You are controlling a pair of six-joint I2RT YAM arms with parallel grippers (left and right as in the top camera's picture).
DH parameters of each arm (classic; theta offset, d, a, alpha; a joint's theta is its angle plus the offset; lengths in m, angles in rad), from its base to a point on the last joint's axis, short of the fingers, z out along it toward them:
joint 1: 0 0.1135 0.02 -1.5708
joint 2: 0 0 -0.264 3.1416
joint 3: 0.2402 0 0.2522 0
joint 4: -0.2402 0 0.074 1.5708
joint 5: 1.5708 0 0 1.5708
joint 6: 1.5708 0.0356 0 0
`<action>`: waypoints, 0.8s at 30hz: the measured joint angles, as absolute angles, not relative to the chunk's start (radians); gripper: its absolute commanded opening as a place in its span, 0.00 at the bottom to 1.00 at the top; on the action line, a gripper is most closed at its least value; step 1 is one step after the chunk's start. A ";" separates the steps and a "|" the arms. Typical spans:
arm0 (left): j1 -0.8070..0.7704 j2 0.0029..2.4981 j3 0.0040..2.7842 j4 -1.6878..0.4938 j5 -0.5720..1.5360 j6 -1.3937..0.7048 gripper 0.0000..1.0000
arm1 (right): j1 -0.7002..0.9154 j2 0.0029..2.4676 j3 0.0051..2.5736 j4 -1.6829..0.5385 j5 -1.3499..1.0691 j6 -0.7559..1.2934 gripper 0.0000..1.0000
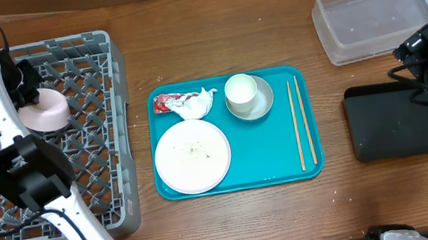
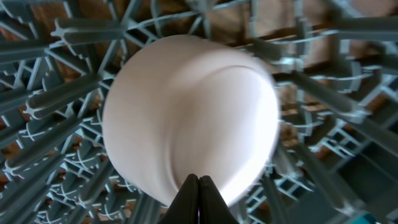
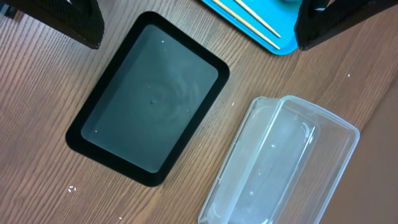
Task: Sort waste into correct bins and load items into the dishwasher
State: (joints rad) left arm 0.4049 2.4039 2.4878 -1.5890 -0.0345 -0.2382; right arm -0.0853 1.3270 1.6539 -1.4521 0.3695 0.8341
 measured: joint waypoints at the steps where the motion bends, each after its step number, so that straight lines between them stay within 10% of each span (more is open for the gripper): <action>1: 0.409 2.410 2.488 -1.593 -0.035 -0.239 0.04 | -0.086 1.327 1.654 -1.452 0.369 0.834 1.00; 24: 0.645 2.270 2.481 -1.642 0.311 -0.304 0.04 | -0.086 1.327 1.654 -1.452 0.369 0.834 1.00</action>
State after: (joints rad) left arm 0.6453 2.2704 2.4805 -1.6424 0.3107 -0.3038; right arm -0.0856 1.3270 1.6539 -1.4525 0.3691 0.8345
